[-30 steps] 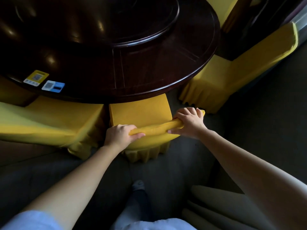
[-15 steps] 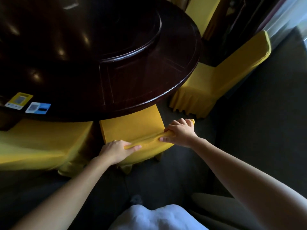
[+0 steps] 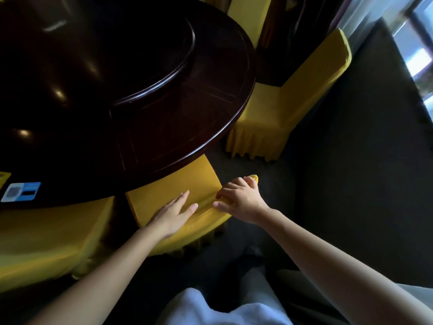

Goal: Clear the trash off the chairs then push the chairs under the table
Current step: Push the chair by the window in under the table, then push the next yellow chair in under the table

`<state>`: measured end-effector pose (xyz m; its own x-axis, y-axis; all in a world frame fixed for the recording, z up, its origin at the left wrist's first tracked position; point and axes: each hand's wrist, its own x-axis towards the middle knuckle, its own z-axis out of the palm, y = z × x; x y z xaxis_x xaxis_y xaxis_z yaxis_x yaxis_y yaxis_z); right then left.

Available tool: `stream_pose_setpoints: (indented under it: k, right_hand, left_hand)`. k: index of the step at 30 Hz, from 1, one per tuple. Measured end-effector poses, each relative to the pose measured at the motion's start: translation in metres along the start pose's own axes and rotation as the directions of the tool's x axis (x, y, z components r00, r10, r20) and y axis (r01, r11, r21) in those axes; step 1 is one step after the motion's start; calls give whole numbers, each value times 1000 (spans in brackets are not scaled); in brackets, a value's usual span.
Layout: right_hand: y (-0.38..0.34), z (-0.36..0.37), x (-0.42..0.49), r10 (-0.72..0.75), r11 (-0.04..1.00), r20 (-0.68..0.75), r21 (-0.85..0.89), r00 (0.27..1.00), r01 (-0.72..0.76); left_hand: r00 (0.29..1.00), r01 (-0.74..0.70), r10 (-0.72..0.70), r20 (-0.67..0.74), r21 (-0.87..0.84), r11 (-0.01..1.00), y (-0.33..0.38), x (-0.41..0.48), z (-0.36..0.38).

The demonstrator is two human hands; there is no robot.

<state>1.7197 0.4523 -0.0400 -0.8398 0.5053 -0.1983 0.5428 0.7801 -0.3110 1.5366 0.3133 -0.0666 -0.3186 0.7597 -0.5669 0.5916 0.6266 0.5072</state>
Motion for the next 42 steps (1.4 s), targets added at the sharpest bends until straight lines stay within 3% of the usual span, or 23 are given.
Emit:
stream_pose_setpoints:
  k: [6, 11, 16, 22, 42]
  right_hand:
    - [28, 1, -1, -126, 990, -9, 65, 992, 126]
    - [113, -25, 8, 81, 994, -43, 74, 996, -77]
    - [210, -66, 9, 205, 979, -137, 31, 969, -202]
    - [289, -98, 6, 261, 965, -144, 58, 955, -255]
    - [430, -174, 41, 399, 916, -240, 147, 885, -373]
  left_hand:
    - [952, -221, 264, -158, 245, 944, 66, 47, 6]
    - [905, -249, 347, -244, 357, 900, 129, 97, 4]
    - [891, -271, 390, -233, 415, 869, 213, 151, 10]
    - [871, -339, 455, -186, 443, 830, 303, 197, 21]
    - [841, -433, 532, -98, 469, 770, 446, 311, 7]
